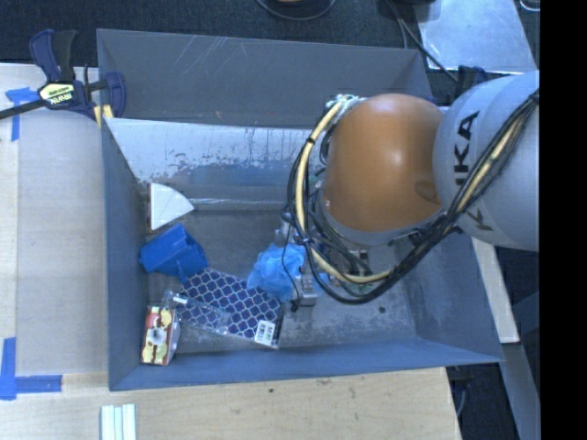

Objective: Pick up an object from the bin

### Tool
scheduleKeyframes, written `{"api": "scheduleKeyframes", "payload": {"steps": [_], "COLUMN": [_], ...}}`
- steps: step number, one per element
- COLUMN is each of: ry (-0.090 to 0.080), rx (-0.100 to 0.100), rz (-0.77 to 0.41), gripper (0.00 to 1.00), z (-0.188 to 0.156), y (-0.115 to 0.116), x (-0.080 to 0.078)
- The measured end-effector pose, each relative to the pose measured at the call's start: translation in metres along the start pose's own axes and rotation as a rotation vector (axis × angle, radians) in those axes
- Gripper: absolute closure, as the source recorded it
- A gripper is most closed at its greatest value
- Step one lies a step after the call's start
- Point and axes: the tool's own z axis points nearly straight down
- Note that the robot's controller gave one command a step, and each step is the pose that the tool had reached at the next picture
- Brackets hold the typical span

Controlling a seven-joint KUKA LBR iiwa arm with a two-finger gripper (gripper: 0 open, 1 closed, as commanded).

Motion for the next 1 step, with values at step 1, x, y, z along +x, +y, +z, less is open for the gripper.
{"api": "scheduleKeyframes", "payload": {"steps": [1], "ry": [-0.009], "rx": [-0.002], "rz": [0.003], "gripper": [0.0], "z": [-0.0043], "y": [-0.0005], "x": [-0.0017]}}
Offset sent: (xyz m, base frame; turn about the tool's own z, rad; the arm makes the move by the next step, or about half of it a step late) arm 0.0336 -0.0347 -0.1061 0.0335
